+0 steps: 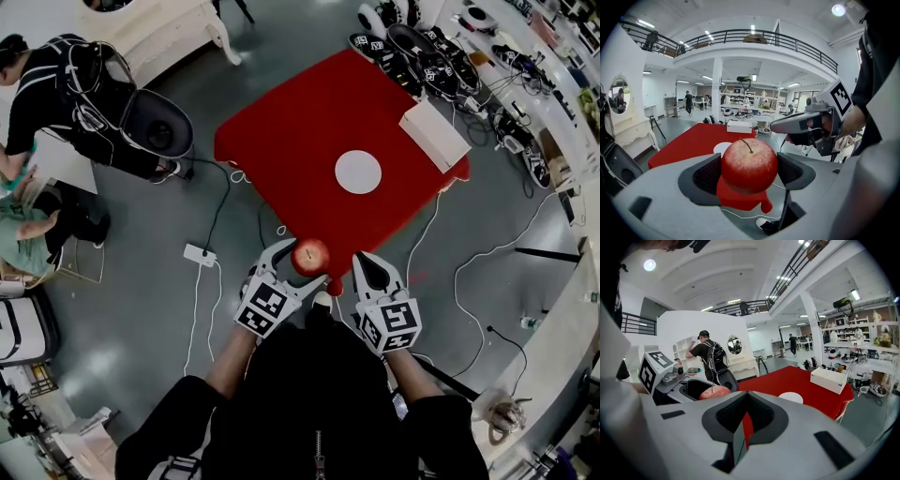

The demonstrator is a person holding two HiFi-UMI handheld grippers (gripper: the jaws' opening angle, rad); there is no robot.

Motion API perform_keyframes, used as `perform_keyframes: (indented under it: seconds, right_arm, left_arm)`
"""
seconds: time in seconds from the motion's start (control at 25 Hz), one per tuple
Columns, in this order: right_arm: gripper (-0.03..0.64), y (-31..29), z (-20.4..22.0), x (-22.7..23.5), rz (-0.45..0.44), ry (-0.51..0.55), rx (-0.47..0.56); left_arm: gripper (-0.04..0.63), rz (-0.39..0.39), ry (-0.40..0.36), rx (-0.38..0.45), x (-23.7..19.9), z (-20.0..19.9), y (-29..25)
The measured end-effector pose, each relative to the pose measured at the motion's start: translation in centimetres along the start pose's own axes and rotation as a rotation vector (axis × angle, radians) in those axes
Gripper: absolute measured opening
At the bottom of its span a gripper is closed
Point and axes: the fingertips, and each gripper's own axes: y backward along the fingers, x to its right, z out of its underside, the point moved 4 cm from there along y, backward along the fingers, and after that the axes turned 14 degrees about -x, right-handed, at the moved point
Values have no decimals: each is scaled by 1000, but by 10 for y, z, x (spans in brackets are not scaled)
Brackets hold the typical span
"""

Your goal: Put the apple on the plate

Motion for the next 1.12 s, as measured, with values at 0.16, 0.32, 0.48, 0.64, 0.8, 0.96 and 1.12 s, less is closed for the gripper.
perform_keyframes:
  seconds: [0.16,0.32,0.48,0.64,0.8,0.96,1.12]
  right_arm:
    - [11,-6,1,15,0,-11,-3]
    - [11,-13,-3,25,6,-26,-11]
    - [11,-21,-11,37,19,-42,-19]
    - [11,-36,-23,50,49,-57,-20]
    - [11,-54,-42,66,83,-76,-11]
    - [11,-70,-62,82,115,-87,-9]
    - [11,-89,-74,89,147,-97,-10]
  left_arm:
    - [364,5,-6,-4,-3,-8,-16]
    - [364,17,-7,-14,-11,-16,-27]
    - [364,33,-18,-19,-24,-29,-38]
    - [364,58,-37,-17,-44,-43,-51]
    - [364,86,-64,-14,-70,-63,-69]
    - [364,106,-91,-6,-96,-86,-83]
    - [364,117,-120,-5,-123,-95,-95]
